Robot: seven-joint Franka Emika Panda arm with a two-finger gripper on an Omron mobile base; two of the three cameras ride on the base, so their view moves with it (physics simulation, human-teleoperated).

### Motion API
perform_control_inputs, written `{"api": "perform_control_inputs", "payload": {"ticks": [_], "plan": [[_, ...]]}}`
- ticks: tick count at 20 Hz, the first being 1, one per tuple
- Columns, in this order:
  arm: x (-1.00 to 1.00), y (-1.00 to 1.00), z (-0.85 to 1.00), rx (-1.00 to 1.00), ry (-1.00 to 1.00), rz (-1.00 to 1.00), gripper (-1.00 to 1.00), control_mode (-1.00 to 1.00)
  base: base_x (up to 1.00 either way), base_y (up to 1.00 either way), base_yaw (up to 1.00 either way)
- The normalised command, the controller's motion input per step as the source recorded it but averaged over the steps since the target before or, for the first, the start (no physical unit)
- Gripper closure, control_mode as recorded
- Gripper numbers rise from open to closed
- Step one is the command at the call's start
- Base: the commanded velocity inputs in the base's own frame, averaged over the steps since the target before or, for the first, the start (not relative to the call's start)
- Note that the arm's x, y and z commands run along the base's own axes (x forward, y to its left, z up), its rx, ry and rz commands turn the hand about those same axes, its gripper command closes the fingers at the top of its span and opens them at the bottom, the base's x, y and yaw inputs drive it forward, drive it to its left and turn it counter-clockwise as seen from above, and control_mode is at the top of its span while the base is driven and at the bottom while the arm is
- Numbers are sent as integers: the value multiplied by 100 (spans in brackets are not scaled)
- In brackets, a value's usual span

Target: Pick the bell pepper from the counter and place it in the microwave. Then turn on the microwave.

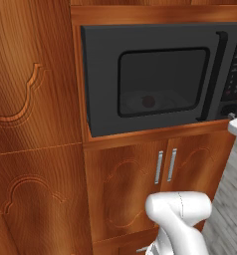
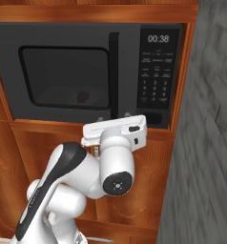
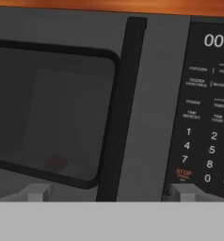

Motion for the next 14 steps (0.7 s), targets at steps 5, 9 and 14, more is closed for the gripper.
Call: {"api": "perform_control_inputs", "payload": {"ticks": [5, 9, 14], "plan": [[0, 0, 0, 0, -2, 0, 100, -100, 0, 0, 0], [0, -2, 0, 0, 0, 0, 100, -100, 0, 0, 0], [0, -1, 0, 0, 0, 0, 100, -100, 0, 0, 0]]}}
